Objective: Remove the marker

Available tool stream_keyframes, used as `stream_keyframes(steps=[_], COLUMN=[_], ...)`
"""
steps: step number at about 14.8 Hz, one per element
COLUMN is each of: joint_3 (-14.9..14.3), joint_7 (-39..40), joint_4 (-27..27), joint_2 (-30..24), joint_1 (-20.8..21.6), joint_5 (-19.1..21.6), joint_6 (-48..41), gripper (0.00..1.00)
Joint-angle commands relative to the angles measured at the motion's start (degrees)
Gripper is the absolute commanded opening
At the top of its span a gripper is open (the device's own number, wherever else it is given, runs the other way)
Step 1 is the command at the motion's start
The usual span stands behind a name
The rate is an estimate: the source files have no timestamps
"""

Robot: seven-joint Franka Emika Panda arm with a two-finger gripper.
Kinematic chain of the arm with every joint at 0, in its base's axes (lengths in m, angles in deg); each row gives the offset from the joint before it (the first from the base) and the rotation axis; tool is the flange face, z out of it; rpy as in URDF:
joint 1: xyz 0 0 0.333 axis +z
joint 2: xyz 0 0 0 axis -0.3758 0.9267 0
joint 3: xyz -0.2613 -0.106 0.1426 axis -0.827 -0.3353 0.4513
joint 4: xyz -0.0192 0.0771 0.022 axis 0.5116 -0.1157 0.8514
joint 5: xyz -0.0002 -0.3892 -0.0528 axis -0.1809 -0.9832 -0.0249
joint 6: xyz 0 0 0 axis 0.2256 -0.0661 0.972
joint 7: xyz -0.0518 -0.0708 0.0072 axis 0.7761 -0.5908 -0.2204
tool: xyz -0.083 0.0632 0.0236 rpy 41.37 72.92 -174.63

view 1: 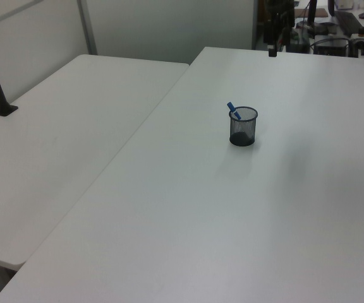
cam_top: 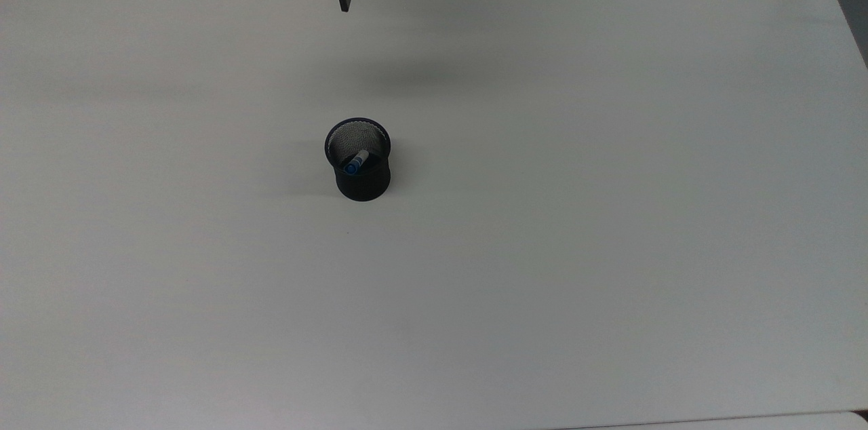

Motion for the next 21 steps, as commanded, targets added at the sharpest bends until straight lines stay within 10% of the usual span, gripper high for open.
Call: stream_keyframes(steps=[1,21], joint_3=[-0.12,-0.03], joint_7=[2.62,3.95], joint_4=[-0.92,-2.5], joint_2=[-0.43,-0.61], joint_1=[0.19,0.72], joint_5=[0.31,0.41], joint_6=[2.54,5.8], gripper=[1.0,1.0])
